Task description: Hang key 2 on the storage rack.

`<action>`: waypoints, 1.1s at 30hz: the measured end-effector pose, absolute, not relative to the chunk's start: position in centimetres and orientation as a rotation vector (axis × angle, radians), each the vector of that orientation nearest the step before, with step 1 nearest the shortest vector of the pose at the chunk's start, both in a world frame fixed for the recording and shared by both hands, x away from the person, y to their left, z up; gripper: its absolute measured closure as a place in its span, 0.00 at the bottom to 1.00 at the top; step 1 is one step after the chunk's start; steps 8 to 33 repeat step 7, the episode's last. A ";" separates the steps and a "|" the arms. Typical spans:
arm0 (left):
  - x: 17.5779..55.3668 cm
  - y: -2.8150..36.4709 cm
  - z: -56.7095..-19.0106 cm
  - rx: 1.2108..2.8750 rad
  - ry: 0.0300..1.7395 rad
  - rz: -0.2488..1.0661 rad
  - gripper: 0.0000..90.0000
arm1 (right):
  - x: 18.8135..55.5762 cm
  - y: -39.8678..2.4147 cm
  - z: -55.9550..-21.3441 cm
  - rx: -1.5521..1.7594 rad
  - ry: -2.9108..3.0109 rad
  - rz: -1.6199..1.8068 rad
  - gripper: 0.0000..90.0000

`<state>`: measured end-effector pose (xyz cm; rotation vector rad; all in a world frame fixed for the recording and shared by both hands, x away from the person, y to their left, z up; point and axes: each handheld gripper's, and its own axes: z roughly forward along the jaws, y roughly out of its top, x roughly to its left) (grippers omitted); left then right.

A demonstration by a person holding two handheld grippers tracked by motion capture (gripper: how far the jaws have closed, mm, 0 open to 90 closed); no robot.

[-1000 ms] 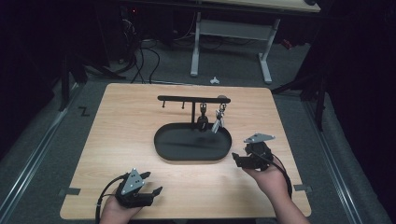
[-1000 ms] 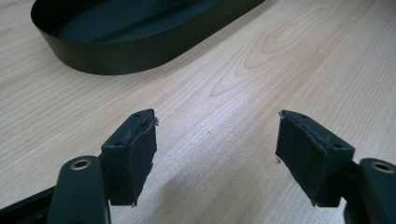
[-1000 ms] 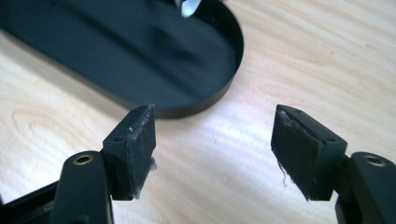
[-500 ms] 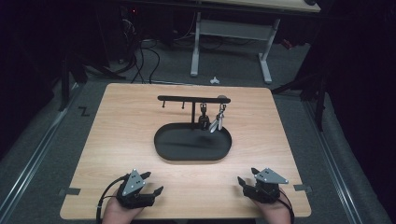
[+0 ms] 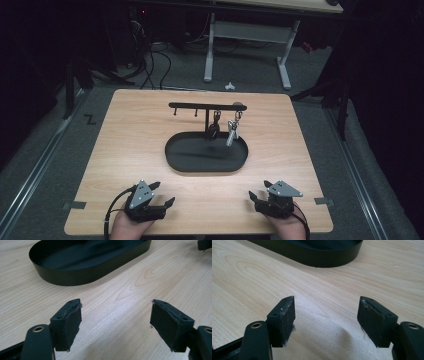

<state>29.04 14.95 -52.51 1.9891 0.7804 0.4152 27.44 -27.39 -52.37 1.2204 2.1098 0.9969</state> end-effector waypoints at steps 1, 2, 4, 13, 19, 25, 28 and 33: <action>29.1 15.1 -52.4 1.989 0.779 0.417 0.28 | 27.5 -27.4 -52.4 1.227 2.111 0.992 0.35; 29.1 15.2 -52.3 1.983 0.779 0.418 0.28 | 27.5 -27.4 -52.5 1.232 2.107 0.990 0.35; 29.1 15.2 -52.2 1.980 0.775 0.422 0.28 | 27.5 -27.5 -52.5 1.234 2.101 0.981 0.36; 29.2 15.2 -52.1 1.980 0.772 0.423 0.29 | 27.5 -27.6 -52.4 1.245 2.085 0.980 0.36; 29.2 15.2 -52.1 1.980 0.772 0.423 0.29 | 27.5 -27.6 -52.4 1.245 2.085 0.980 0.36; 29.2 15.2 -52.1 1.980 0.772 0.423 0.29 | 27.5 -27.6 -52.4 1.245 2.085 0.980 0.36; 29.2 15.2 -52.1 1.980 0.772 0.423 0.29 | 27.5 -27.6 -52.4 1.245 2.085 0.980 0.36; 29.2 15.2 -52.1 1.980 0.772 0.423 0.29 | 27.5 -27.6 -52.4 1.245 2.085 0.980 0.36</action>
